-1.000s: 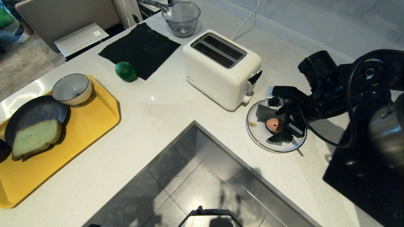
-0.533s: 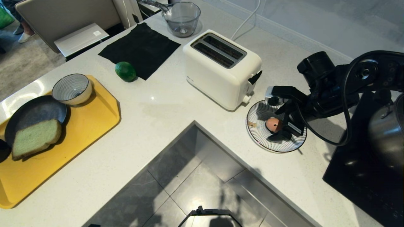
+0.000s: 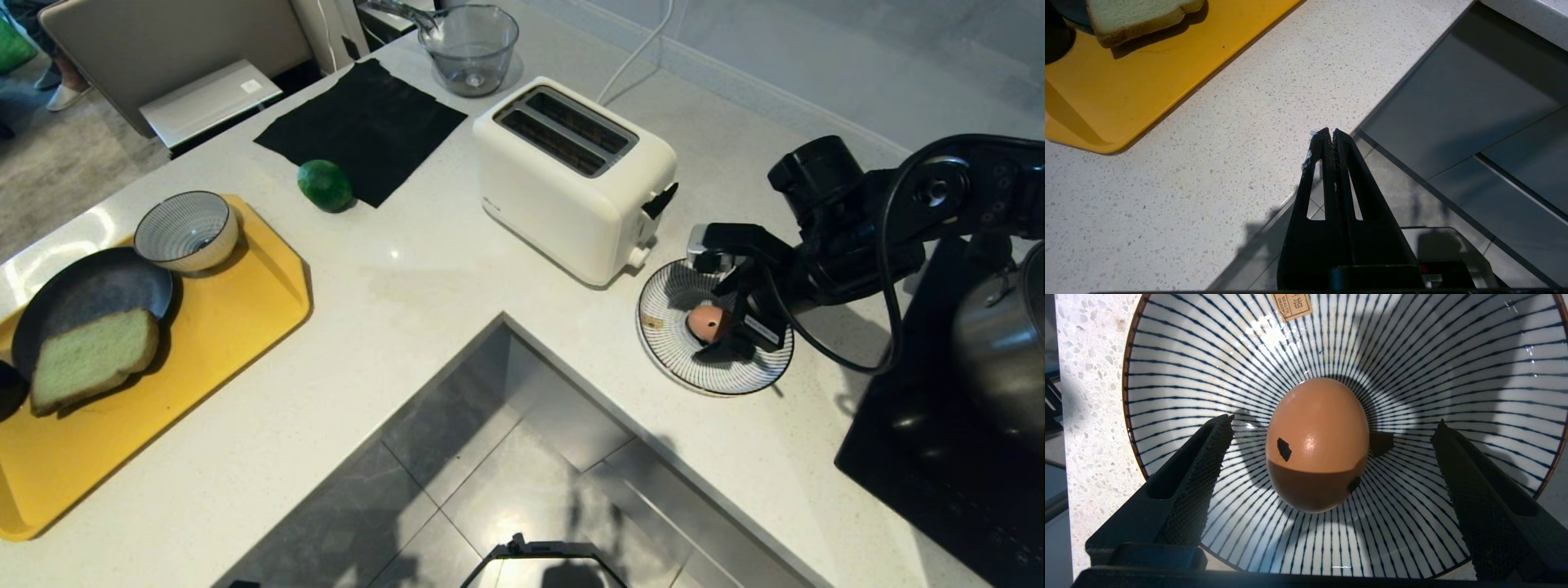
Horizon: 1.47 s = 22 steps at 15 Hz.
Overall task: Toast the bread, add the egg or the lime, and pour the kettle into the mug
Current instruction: Pick up the egg
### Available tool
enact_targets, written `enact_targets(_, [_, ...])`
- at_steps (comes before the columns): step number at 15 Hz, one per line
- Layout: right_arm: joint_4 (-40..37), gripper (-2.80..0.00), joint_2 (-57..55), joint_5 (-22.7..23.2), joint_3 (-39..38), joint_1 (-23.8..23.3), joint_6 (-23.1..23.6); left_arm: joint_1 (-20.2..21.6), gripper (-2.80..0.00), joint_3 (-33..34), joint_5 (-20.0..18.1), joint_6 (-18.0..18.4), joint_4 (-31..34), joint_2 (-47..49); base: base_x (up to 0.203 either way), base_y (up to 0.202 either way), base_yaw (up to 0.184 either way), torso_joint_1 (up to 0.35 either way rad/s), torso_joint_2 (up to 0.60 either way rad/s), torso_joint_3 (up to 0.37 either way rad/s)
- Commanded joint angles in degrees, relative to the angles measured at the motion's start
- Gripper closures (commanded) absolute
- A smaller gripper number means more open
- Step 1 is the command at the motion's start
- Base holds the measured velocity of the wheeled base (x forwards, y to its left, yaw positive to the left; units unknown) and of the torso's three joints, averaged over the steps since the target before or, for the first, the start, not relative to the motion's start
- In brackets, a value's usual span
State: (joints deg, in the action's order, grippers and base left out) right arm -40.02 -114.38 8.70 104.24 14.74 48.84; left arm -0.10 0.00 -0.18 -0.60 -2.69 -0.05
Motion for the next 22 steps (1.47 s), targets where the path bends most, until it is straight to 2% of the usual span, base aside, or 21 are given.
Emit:
enact_targets(1, [-0.2, -2.80, -0.1, 0.1, 0.1, 0.0, 0.3, 0.0, 0.00, 0.9, 0.0, 0.0, 0.0, 0.0, 0.000, 0.000, 0.000, 0.000, 0.00, 0.000])
enact_targets(22, [-0.2, -2.80, -2.3, 0.0, 2.8, -0.2, 0.7, 0.0, 0.00, 0.9, 0.0, 0.0, 0.0, 0.0, 0.000, 0.000, 0.000, 0.000, 0.00, 0.000])
